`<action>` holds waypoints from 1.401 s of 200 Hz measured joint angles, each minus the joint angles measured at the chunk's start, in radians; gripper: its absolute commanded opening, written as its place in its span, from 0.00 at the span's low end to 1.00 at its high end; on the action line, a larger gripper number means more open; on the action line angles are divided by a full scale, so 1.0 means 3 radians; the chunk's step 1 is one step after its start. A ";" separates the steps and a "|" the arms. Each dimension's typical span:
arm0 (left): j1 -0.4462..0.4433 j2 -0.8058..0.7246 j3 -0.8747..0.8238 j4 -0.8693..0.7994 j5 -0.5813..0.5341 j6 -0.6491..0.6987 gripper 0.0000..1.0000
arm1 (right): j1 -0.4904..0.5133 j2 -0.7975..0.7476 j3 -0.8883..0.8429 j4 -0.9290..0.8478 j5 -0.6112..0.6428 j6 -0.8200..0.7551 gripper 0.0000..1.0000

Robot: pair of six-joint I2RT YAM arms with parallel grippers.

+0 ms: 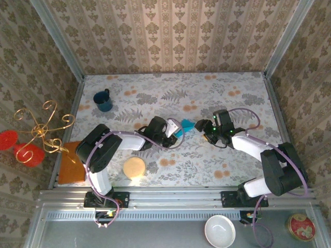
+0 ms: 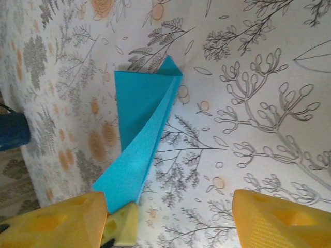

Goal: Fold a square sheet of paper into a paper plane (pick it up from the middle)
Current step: Fold the wing for the fifth time at the center of the table.

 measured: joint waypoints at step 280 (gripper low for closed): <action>0.0403 0.0304 0.0329 -0.0317 0.1231 -0.2103 0.07 | 0.0422 0.1100 0.0916 -0.0357 -0.0167 -0.0968 0.63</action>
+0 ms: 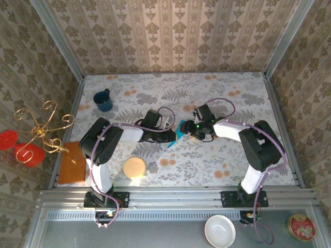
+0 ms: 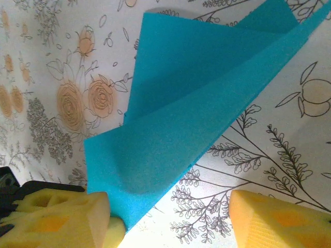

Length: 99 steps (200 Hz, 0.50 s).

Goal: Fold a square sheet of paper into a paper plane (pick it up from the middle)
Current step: Fold the wing for the fifth time at the center of the table.

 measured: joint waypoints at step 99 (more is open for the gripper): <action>0.0000 0.0053 0.0000 0.0050 0.0000 -0.0023 0.15 | 0.0108 0.0239 0.0394 -0.0537 0.0308 -0.0001 0.58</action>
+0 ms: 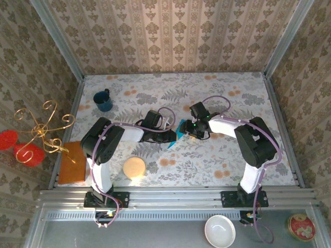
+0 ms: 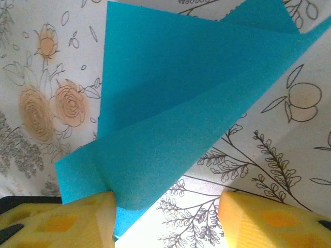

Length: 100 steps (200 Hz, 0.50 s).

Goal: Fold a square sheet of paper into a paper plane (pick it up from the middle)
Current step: Fold the wing for the fifth time at the center of the table.

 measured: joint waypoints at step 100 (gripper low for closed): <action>0.0000 -0.0228 -0.0052 -0.0220 -0.0074 -0.0004 0.25 | 0.0079 0.0095 0.0177 -0.0244 0.0245 -0.0001 0.58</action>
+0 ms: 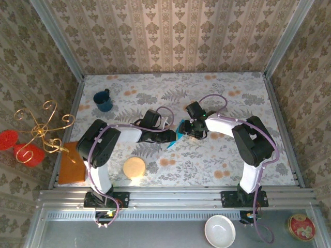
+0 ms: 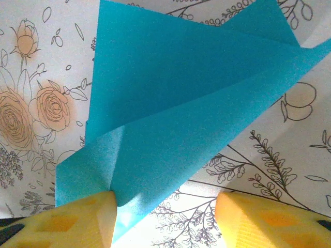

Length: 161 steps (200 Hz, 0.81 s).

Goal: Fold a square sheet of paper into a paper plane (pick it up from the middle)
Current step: Fold the wing for the fifth time at the center of the table.

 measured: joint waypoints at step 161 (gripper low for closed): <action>-0.0004 -0.0043 -0.0067 -0.0224 -0.0257 0.0111 0.18 | 0.0006 0.0065 0.0106 -0.0100 -0.0004 0.0003 0.64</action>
